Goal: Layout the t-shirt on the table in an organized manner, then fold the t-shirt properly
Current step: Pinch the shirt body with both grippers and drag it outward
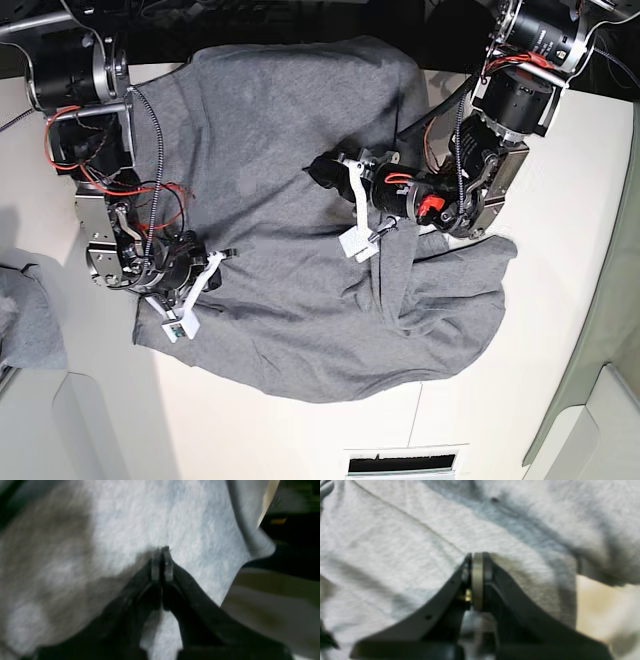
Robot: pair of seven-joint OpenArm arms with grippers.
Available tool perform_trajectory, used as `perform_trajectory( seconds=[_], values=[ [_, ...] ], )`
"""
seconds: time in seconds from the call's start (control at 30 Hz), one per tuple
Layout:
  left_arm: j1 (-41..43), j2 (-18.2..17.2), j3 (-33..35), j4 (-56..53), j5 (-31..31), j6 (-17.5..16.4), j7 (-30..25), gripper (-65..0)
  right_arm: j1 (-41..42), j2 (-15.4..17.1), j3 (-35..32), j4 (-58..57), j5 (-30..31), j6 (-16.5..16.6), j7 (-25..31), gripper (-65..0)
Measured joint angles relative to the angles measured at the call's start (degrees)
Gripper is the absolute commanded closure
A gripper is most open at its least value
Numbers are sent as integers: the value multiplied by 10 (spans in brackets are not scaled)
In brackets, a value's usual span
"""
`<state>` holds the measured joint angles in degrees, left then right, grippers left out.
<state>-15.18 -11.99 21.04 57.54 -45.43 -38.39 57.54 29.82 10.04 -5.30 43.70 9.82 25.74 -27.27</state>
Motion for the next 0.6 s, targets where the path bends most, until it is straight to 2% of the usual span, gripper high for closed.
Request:
perform_trajectory(
  seconds=[0.17,0.23,0.3,0.43,0.6],
  values=[
    [-17,-56,0,2,28,-4,-30,-13,-16,42,0,12,91,7,-55,0],
    [-33,-72,-1,2,66,2,-47,-13,-38,54,0,34,124,13,-64,0],
    [-54,-82,-2,2,108,10,-53,-13,-73,65,0,69,155,32,-68,0],
    [-86,-75,0,-2,144,21,-52,-13,-157,80,0,161,198,33,-85,0],
    [-111,-57,-1,-3,157,34,-66,-13,-268,68,2,277,226,34,-90,0]
  ],
)
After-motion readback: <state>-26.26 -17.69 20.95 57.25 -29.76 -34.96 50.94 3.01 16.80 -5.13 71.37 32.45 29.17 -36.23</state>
